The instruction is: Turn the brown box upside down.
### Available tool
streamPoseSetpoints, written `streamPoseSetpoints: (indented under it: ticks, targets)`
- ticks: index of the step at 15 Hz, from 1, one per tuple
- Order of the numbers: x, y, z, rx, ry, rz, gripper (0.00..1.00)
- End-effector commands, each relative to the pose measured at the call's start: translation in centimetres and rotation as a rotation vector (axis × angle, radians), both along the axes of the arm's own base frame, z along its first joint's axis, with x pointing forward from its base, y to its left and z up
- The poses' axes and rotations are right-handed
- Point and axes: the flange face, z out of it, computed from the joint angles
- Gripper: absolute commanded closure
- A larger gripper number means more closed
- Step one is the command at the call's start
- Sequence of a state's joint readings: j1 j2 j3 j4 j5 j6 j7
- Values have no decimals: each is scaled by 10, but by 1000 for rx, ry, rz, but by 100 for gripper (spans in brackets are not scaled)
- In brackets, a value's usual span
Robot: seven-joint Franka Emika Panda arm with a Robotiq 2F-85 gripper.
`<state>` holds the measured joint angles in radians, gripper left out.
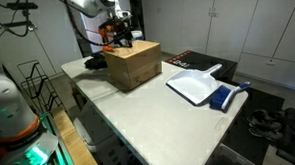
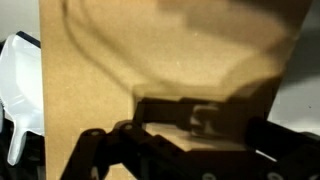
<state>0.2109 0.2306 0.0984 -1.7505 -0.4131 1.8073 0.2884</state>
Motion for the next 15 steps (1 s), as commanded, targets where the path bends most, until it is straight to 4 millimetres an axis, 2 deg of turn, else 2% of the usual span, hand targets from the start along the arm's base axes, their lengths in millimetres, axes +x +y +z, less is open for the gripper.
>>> streamPoseSetpoints:
  ticks: [1,15]
  targets:
    - [8,25,-31,-53,38,-9,0]
    - [36,76,-51,-220,118,-31,0]
